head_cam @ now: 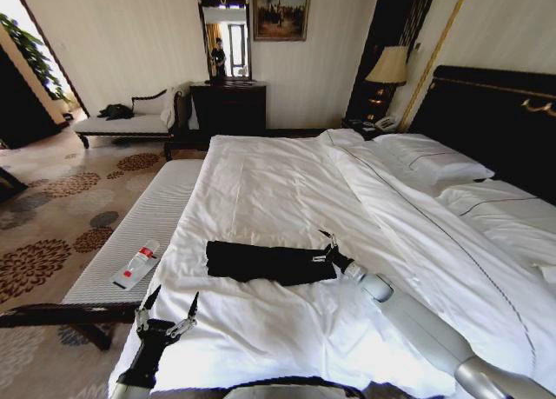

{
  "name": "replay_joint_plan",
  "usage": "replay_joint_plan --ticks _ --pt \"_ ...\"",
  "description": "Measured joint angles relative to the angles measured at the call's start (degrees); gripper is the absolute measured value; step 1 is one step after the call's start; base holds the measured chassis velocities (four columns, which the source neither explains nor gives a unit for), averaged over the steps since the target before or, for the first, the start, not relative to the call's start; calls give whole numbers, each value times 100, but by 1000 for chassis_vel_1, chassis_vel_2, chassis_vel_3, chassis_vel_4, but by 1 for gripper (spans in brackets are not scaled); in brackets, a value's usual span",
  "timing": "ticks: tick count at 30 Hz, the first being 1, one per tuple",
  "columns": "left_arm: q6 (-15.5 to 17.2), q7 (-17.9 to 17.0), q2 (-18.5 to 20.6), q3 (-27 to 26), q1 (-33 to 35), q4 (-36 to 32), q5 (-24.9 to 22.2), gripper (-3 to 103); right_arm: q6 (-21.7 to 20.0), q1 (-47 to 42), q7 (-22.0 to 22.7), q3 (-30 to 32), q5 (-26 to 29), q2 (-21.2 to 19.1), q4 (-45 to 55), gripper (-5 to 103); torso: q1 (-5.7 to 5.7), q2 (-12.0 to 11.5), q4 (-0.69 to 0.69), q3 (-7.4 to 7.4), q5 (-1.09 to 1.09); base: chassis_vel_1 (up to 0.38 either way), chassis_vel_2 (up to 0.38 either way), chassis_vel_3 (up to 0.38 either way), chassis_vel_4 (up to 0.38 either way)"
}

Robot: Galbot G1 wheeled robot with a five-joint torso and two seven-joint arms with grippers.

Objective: Fold the clothes on the bed.

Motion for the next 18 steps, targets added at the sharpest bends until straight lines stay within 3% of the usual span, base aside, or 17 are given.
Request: replay_joint_plan --ticks 14,18 --pt "6 1 2 6 -8 11 -3 100 83 -1568 -20 582 -800 -583 1411 100 0 1 -2 0 1 0 0 0 0" --pt "8 1 2 7 -10 12 -3 100 66 -1525 -11 710 -615 -731 1633 100 -1 1 -3 -1 -1 0 0 0 0"
